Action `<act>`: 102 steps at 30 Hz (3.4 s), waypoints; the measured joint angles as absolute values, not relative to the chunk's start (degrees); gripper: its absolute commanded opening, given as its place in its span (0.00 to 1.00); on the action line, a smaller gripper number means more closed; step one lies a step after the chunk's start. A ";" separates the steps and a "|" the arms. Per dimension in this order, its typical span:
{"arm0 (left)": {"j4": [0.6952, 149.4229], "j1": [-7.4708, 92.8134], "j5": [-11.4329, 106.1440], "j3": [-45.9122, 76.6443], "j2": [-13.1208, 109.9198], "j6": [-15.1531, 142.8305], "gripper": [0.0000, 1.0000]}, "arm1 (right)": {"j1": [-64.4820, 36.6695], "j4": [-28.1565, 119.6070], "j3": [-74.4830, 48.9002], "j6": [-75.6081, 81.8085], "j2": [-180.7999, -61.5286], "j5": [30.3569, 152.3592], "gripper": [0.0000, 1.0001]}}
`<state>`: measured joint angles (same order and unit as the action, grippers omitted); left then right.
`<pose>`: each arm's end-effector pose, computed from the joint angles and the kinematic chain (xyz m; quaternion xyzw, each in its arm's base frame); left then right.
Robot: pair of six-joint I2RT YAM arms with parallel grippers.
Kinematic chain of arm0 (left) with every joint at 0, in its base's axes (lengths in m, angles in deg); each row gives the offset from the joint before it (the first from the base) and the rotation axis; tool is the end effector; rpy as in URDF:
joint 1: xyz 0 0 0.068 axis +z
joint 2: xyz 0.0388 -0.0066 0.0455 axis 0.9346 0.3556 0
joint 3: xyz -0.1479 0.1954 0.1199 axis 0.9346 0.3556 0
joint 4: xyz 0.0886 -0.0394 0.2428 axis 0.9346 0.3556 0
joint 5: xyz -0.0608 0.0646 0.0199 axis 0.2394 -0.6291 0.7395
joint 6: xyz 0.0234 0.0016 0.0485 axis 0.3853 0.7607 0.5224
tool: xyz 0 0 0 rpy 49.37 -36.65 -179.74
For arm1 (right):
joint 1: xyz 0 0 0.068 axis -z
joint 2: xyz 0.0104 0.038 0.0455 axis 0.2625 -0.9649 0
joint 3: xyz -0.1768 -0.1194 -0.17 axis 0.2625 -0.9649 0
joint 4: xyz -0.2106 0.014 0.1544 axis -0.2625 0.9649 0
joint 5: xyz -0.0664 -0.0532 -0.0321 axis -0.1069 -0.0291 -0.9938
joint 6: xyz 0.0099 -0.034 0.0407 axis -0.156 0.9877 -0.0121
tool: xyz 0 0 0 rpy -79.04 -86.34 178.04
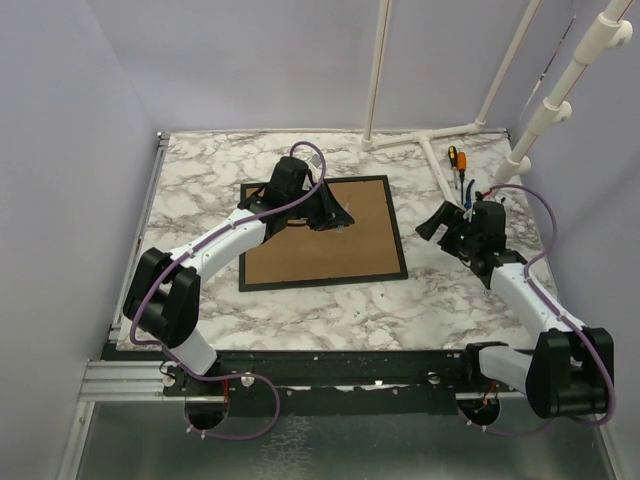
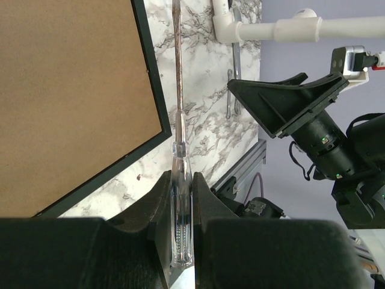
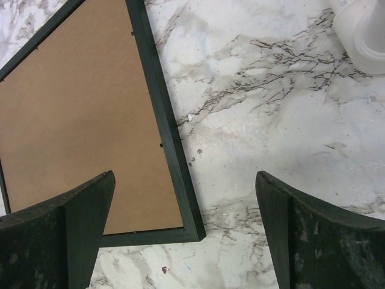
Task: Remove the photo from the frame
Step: Adjust the photo frame at the center of the board.
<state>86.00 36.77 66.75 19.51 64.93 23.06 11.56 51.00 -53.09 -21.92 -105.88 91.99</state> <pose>0.3002 -0.2099 0.2758 -0.0350 0.8593 -0.4685 0.2022 0.2406 0.0205 0.2170 0.1851 0.8711 0.1985 0.4092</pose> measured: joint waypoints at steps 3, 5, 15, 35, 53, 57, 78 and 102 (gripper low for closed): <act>86.00 36.77 66.75 19.51 64.93 23.26 0.00 | 12.37 50.63 -53.36 -21.92 -106.17 92.21 1.00; 86.00 36.77 66.75 19.51 64.93 23.43 0.00 | 12.74 49.80 -53.57 -21.96 -107.02 92.80 1.00; 85.81 36.90 66.73 19.51 64.93 24.81 0.00 | 12.81 43.55 -52.39 -20.98 -117.47 98.92 0.69; 85.81 37.97 66.93 19.51 64.93 26.34 0.00 | 2.01 45.29 -33.16 -15.38 -140.79 88.97 0.50; 85.81 38.69 67.91 19.53 64.96 27.06 0.00 | -1.69 46.34 -33.97 -15.82 -140.94 84.10 0.30; 85.79 38.69 68.35 19.51 64.98 27.06 0.00 | -3.08 47.33 -36.09 -16.65 -138.58 82.53 0.29; 85.15 38.69 68.81 18.43 67.60 27.10 0.00 | -13.05 51.63 -46.47 -25.99 -125.49 78.90 0.28; 84.93 37.16 69.09 17.78 67.91 27.04 0.00 | -21.93 55.61 -48.15 -32.80 -113.66 72.34 0.84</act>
